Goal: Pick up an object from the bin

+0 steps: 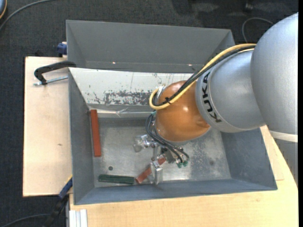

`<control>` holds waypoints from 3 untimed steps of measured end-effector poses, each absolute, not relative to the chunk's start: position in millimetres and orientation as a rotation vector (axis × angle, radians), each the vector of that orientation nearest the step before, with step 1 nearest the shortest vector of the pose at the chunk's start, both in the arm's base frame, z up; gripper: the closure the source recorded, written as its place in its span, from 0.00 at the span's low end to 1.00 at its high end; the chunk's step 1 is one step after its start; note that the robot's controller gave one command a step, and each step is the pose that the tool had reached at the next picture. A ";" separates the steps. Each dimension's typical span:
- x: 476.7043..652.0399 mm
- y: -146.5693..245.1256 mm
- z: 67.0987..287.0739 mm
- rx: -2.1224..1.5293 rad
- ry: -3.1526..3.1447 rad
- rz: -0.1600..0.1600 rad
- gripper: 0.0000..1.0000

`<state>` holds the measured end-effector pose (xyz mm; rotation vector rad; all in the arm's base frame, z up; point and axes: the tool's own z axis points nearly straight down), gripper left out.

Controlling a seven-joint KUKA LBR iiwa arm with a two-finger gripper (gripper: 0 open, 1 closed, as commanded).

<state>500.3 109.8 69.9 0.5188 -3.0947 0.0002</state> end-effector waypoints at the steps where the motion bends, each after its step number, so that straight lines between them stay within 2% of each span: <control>1: 494.9 88.3 101.6 0.696 -3.069 0.000 0.00; 2: 496.8 74.2 100.7 0.772 -3.050 -0.001 0.00; 3: 504.3 74.9 69.3 0.872 -3.017 -0.002 0.00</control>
Offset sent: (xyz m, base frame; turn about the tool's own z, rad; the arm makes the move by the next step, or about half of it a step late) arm -0.0068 -0.0217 0.0301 -0.1151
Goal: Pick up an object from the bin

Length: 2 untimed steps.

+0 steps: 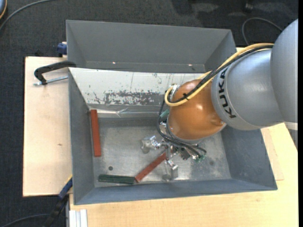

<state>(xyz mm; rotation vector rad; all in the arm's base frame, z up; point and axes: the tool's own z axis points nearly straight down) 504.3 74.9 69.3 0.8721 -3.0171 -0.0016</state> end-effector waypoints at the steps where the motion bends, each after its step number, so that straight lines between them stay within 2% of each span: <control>1: 504.8 76.0 69.9 0.871 -3.019 -0.002 0.00; 2: 504.8 75.9 69.9 0.871 -3.019 -0.003 1.00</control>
Offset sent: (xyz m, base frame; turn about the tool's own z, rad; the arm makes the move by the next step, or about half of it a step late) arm 0.0000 0.0000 0.0000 0.0000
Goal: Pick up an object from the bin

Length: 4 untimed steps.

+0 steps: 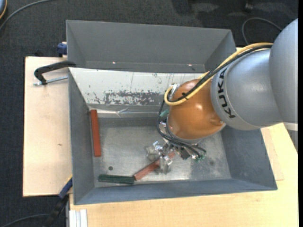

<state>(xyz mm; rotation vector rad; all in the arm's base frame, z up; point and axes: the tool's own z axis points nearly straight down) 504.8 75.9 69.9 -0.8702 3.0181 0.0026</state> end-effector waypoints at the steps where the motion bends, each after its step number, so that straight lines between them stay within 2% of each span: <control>1: 505.7 77.1 76.1 -0.867 3.014 0.002 1.00; 2: 507.8 78.5 131.6 -0.864 3.010 0.000 1.00; 3: 508.8 79.5 133.3 -0.863 3.015 0.002 1.00; 4: 511.4 81.0 200.4 -0.860 3.008 0.000 1.00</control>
Offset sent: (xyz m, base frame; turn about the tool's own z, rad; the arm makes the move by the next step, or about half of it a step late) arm -0.0002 0.0003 0.0054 0.0000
